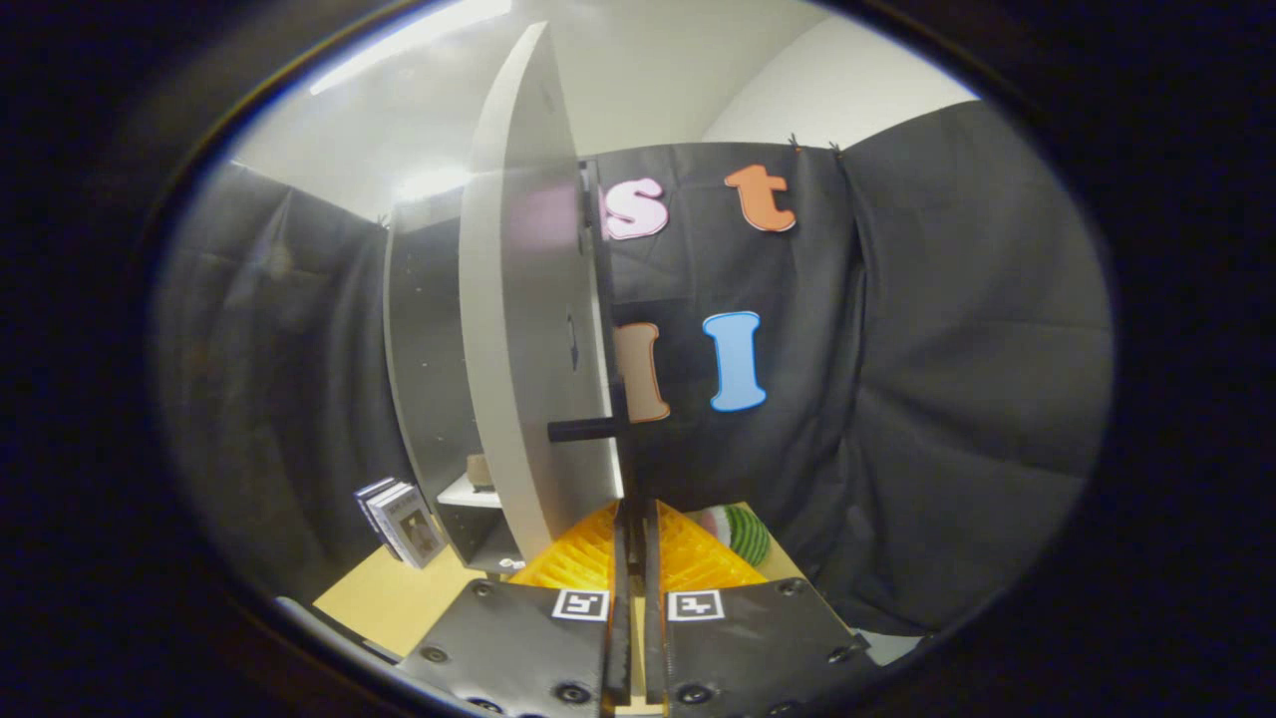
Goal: Open the shoe cabinet door, grab the shoes and put them into the shoe cabinet, then close the shoe cabinet door.
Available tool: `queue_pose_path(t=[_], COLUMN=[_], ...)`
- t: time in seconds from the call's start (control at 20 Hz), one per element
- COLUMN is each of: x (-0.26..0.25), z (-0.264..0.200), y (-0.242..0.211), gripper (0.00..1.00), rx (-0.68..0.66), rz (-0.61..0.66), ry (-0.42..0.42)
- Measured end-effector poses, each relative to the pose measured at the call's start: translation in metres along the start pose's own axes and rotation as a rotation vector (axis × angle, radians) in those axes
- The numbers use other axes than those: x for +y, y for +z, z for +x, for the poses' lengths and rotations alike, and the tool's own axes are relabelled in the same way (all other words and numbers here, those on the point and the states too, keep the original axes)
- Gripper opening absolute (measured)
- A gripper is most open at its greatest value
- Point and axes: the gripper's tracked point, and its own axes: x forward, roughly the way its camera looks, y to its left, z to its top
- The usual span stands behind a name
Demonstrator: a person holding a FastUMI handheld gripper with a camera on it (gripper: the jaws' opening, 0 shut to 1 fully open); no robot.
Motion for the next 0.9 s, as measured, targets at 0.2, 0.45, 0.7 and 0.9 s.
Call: queue_pose_path(t=[0.2,0.45,0.7,0.9], x=[0.003,0.008,0.042,0.094], z=[-0.007,-0.028,-0.052,-0.053], y=[0.007,0.007,-0.012,-0.043], gripper=[0.08,0.08,0.07,0.07], rx=[-0.021,-0.023,-0.017,-0.001], rz=[-0.041,-0.051,-0.098,-0.131], ry=[0.049,0.061,0.076,0.073])
